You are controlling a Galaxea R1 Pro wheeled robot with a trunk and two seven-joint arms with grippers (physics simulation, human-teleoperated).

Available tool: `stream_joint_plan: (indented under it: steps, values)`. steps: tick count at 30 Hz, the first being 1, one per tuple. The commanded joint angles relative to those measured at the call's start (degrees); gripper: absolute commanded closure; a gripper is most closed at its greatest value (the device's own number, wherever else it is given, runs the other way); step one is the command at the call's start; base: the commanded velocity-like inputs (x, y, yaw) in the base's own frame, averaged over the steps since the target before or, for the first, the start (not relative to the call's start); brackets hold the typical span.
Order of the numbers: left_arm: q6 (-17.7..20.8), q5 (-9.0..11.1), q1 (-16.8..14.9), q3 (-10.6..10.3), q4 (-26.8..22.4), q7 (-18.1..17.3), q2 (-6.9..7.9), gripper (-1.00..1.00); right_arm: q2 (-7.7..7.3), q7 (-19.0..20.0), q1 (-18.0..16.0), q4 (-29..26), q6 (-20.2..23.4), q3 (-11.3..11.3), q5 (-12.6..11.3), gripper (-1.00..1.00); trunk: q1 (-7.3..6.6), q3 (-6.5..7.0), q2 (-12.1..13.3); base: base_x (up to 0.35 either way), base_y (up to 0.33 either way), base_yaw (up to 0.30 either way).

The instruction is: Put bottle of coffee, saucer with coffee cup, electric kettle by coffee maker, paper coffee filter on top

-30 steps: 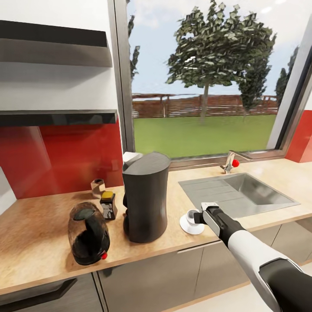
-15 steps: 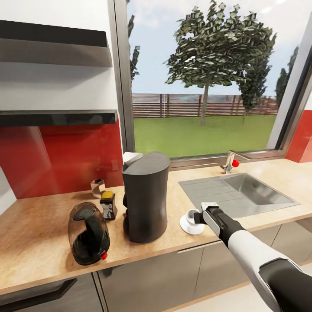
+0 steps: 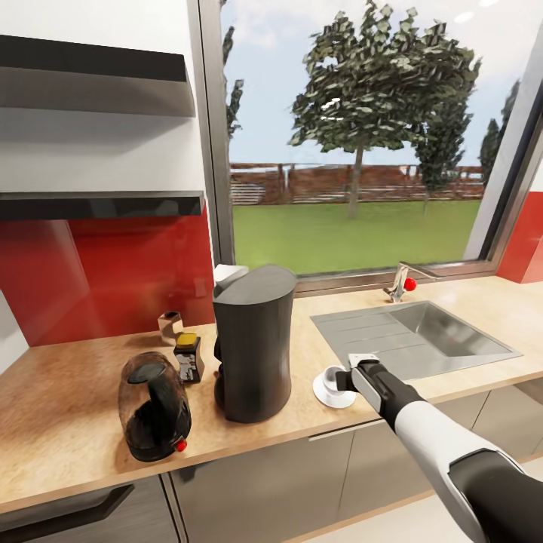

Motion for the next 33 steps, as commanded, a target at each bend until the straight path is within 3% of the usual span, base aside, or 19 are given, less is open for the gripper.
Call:
stream_joint_plan:
  steps: [1, 24, 25, 33]
  values:
    - [0.02, -0.61, -0.03, 0.46, 0.06, 0.17, 0.01, -1.00, -0.03, -0.37, -0.01, -0.12, 0.21, 0.42, -0.63, 1.00, 0.02, -0.02, -0.04, 0.000, 0.000, 0.000]
    - [0.02, -0.61, -0.03, 0.46, 0.06, 0.15, 0.02, -1.00, 0.07, -0.44, -0.01, -0.11, 0.21, 0.40, -0.63, 1.00, 0.02, -0.02, -0.04, 0.006, 0.000, 0.000]
    - [0.02, -0.61, -0.03, 0.46, 0.06, 0.15, 0.02, -1.00, 0.06, -0.44, -0.01, -0.11, 0.21, 0.39, -0.63, -1.00, 0.02, -0.02, -0.04, 0.098, 0.000, 0.000]
    - [0.02, -0.61, -0.03, 0.46, 0.06, 0.15, 0.02, -1.00, 0.03, -0.45, -0.01, 0.06, 0.03, 0.33, -0.62, -1.00, 0.02, -0.02, -0.04, 0.076, 0.000, 0.000]
